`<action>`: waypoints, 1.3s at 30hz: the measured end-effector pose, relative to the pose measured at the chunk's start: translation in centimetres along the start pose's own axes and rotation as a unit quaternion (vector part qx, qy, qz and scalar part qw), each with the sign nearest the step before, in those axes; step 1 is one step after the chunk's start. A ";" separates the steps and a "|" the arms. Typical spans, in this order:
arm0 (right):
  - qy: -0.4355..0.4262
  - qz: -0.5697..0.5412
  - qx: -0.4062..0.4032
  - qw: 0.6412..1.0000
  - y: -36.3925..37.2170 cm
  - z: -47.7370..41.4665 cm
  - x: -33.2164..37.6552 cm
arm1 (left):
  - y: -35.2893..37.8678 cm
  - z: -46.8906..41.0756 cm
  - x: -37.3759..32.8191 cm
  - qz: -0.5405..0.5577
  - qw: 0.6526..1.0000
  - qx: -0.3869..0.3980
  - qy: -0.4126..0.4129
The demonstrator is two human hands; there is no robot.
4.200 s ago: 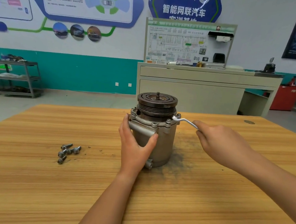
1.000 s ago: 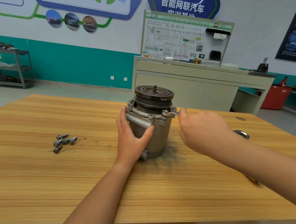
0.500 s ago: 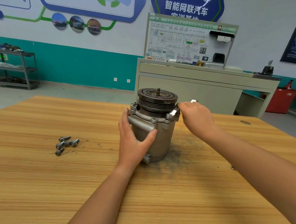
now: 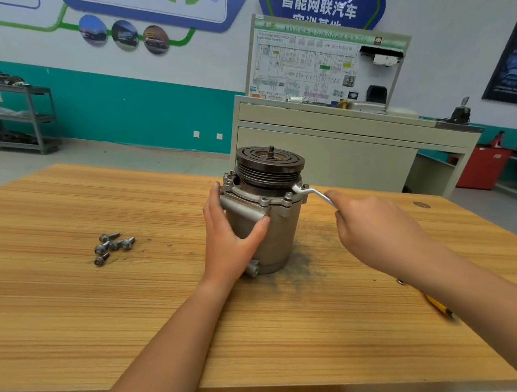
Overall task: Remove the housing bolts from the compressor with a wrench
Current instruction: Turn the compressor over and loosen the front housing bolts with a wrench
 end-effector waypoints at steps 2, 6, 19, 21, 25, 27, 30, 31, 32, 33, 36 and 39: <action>-0.001 0.040 0.025 0.999 -0.2 -0.2 0.7 | 0.0 0.0 0.0 -0.001 1.000 0.000 0.004; -0.031 0.151 0.057 0.986 -0.9 -0.6 3.5 | 0.0 0.0 0.0 -0.004 1.000 -0.003 0.003; -0.134 0.220 0.081 0.963 -1.4 -2.3 3.0 | 0.0 0.1 0.1 -0.004 1.000 -0.005 0.011; -0.142 0.216 0.080 0.963 -0.9 -3.2 1.9 | 0.0 0.0 0.1 -0.004 1.000 -0.004 0.013; -0.148 0.247 0.068 0.955 0.0 -4.6 0.3 | 0.0 -0.1 0.2 -0.001 1.000 0.000 0.017; -0.141 0.263 0.051 0.953 0.4 -5.6 0.0 | 0.0 -0.1 0.2 0.000 1.000 -0.001 0.015; -0.114 0.216 0.037 0.969 1.5 -7.1 0.2 | -0.2 -0.1 0.1 0.002 1.000 -0.003 0.008; -0.111 0.197 0.025 0.974 2.0 -7.5 0.6 | -0.3 -0.1 0.0 0.001 1.000 -0.004 0.009; -0.109 0.183 0.012 0.977 2.5 -7.9 0.9 | -0.3 -0.2 0.0 0.000 1.000 -0.005 0.009; -0.102 0.172 0.001 0.980 2.9 -8.2 1.0 | -0.3 -0.2 0.0 -0.002 1.000 -0.004 0.011; -0.091 0.146 -0.030 0.985 3.3 -8.2 0.4 | -0.2 -0.2 0.0 -0.003 1.000 -0.001 0.020; -0.026 0.026 -0.087 0.996 1.4 -6.8 -2.1 | -0.1 -0.2 0.3 -0.001 1.000 0.005 0.023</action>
Point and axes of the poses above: each hand's wrist, its own z-axis away from the middle knuckle, its own y-axis out of the palm, x = y × z, the point moved 9 cm from there along -z, towards the middle knuckle, and after that the axes turned 1 degree about -y, right-handed, at the moved point
